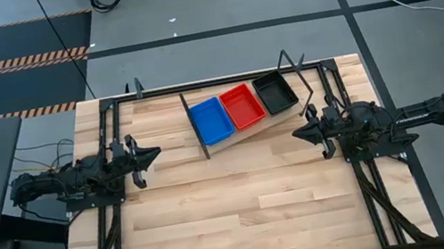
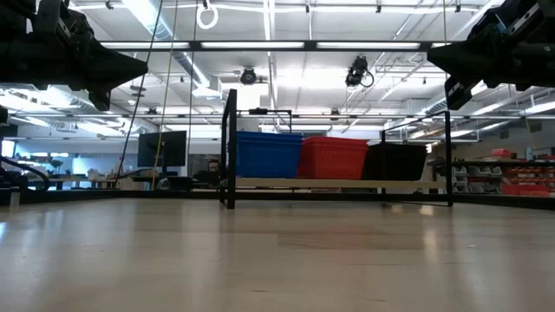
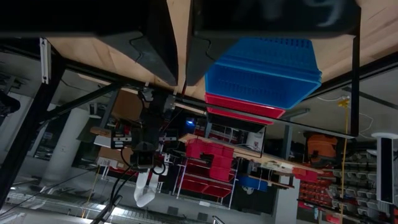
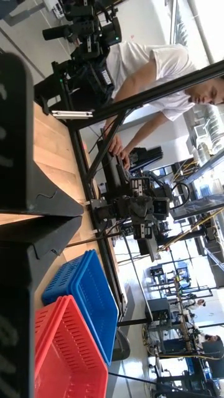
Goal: Stack baskets on shelf by color
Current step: Return to home position
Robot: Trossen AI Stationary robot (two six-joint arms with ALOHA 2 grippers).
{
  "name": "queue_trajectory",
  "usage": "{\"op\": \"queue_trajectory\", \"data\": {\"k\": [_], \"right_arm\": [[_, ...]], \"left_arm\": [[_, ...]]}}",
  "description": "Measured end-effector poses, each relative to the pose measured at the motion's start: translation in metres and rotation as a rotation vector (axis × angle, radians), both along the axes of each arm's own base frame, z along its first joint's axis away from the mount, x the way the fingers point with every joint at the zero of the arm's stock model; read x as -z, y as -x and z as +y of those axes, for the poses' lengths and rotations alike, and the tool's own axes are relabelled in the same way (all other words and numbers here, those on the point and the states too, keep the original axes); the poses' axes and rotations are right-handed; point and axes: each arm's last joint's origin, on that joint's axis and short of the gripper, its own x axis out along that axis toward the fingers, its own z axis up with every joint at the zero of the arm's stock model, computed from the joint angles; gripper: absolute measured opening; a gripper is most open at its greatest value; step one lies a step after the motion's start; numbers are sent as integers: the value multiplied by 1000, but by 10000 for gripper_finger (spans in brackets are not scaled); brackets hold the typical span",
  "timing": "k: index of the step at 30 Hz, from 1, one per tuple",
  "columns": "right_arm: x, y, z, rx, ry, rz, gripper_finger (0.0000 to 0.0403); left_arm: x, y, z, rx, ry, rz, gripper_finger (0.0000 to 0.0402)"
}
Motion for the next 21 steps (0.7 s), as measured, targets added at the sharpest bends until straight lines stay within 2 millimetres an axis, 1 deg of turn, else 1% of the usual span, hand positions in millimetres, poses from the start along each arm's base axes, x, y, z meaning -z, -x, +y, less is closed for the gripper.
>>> {"op": "queue_trajectory", "data": {"k": [4, 15, 21], "right_arm": [[0, 0, 0, 0, 0, 0, 12], [0, 0, 0, 0, 0, 0, 12], [0, 0, 0, 0, 0, 0, 12]], "left_arm": [[0, 0, 0, 0, 0, 0, 40], [0, 0, 0, 0, 0, 0, 28], [0, 0, 0, 0, 0, 0, 33]]}}
